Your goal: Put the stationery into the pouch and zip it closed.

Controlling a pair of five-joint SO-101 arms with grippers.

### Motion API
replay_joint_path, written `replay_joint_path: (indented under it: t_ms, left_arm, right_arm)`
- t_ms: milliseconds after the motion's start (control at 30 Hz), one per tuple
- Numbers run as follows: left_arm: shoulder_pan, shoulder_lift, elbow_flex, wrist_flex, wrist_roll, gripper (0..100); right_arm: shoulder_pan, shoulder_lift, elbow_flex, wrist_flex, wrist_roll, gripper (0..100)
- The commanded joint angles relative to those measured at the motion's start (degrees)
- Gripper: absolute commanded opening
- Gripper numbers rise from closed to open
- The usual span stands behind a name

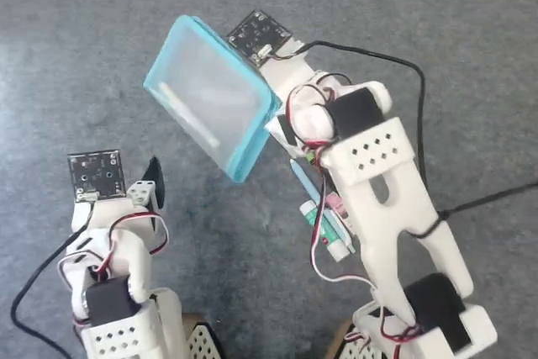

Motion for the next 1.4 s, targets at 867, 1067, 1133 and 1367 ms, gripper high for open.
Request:
replay_joint_path:
  t_ms: [867, 1067, 1133, 1367]
  left_arm:
    - [10.5, -0.8, -7.5, 2.6, 2.9, 30]
    - [10.3, -0.5, -8.0, 2.4, 2.9, 30]
    - [10.1, -0.4, -6.5, 0.0, 2.9, 30]
    - [6.0, -0.4, -7.3, -0.7, 3.0, 30]
  right_arm:
    - [-4.3, 19.8, -41.9, 16.1, -6.7, 0.6]
    - [-4.4, 21.8, -45.8, 17.7, -6.9, 0.6]
    - [-4.6, 21.8, -47.4, 19.7, -6.8, 0.6]
    - [-4.4, 21.9, -43.1, 20.0, -6.7, 0.6]
